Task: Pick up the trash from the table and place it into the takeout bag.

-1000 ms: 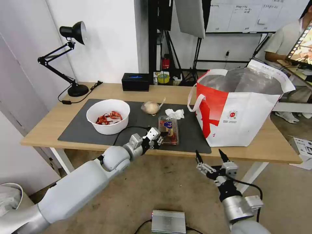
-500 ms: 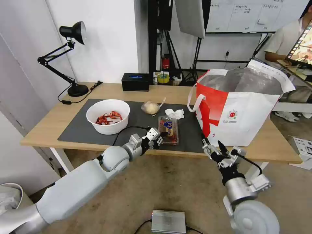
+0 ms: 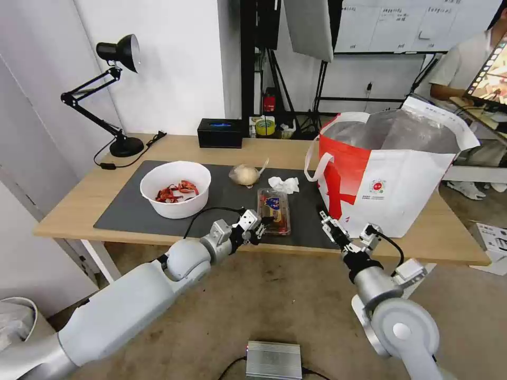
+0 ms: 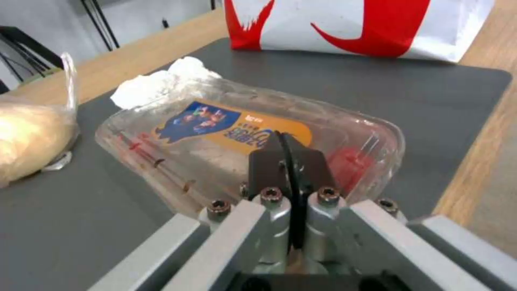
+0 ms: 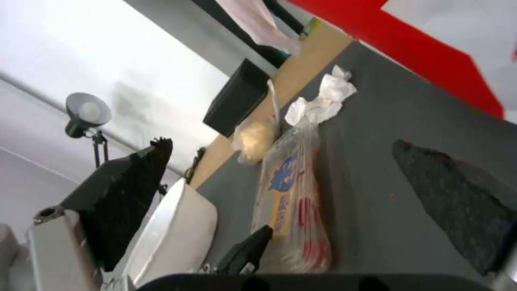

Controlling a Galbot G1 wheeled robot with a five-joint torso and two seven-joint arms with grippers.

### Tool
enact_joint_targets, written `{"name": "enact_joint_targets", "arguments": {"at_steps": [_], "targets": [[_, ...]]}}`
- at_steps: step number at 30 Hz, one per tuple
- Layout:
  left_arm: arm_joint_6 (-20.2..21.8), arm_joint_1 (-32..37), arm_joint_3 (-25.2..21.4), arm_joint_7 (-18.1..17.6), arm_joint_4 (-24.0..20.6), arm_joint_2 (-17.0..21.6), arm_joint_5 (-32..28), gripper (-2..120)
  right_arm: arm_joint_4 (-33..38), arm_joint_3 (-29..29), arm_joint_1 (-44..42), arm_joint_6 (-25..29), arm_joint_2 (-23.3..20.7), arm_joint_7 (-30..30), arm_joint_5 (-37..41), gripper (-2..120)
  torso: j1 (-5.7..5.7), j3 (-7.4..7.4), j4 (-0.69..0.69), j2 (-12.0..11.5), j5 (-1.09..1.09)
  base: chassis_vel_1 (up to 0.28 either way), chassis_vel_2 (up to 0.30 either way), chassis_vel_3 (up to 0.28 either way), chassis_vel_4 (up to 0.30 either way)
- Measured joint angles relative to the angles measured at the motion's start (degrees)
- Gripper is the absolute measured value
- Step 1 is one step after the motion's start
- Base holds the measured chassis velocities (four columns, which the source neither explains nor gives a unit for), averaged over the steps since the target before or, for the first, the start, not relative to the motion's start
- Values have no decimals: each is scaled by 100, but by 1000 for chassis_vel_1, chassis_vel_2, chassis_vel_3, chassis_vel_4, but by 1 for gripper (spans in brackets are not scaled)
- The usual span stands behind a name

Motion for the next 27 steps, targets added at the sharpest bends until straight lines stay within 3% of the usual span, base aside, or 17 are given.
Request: {"name": "enact_joint_targets", "arguments": {"at_steps": [9,27], "targets": [[-1,54,-127,-14,-35,48,-31,0,-475,-111,705,-366,88,406,346,100,0,0,0,0,0,0,0,0,0],[-13,153,-90,-111,-55,69,-31,0,-1454,-367,1797,-1276,371,553,560,100,0,0,0,0,0,0,0,0,0]]}}
